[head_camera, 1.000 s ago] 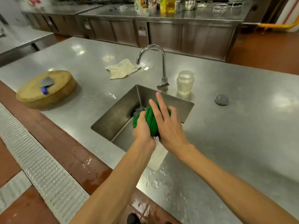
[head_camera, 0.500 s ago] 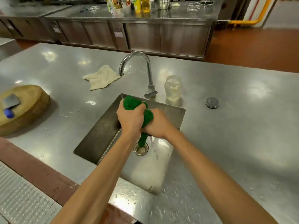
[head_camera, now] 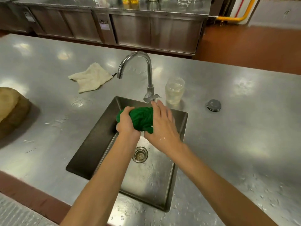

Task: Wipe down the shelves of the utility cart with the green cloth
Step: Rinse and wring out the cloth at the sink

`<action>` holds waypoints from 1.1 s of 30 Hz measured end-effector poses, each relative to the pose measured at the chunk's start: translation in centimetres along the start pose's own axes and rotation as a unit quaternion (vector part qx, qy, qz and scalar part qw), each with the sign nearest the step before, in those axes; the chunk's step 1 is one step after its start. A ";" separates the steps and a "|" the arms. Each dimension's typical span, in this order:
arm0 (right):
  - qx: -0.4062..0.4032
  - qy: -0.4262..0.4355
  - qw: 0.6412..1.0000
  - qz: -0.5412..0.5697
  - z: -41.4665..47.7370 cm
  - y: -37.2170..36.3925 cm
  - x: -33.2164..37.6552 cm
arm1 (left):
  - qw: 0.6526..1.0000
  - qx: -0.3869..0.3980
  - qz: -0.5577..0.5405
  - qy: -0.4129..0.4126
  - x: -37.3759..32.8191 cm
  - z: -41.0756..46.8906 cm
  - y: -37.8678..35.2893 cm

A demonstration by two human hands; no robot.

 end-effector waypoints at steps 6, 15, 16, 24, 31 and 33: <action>-0.049 0.070 0.988 -0.125 -1.9 -2.2 1.5 | 0.982 0.139 0.024 0.128 3.0 -1.3 -2.3; -0.075 0.013 0.994 -0.079 1.6 -1.3 -0.3 | 0.978 0.072 0.161 -0.114 -0.7 -0.7 -2.5; -0.067 0.000 0.995 -0.072 2.1 -1.3 -0.5 | 0.973 0.071 0.175 -0.136 -1.1 -0.7 -2.5; 0.032 -0.087 0.994 0.054 3.1 -1.8 0.1 | 0.949 0.079 0.185 -0.243 -3.6 0.0 -3.3; 0.095 -0.117 0.949 0.279 3.6 -2.2 1.1 | 0.874 0.166 0.280 -0.360 -6.4 -2.2 -5.7; 0.115 -0.123 0.933 0.319 3.1 -2.7 1.5 | 0.856 0.198 0.298 -0.373 -6.5 -3.1 -5.9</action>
Point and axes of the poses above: each hand's wrist, its own z-axis towards the middle knuckle, its own y-axis out of the back of the hand, x = y × z, the point moved 9 cm from there along z, towards the middle knuckle, and after that the axes turned 7 degrees about -x, right-handed, at the moved point
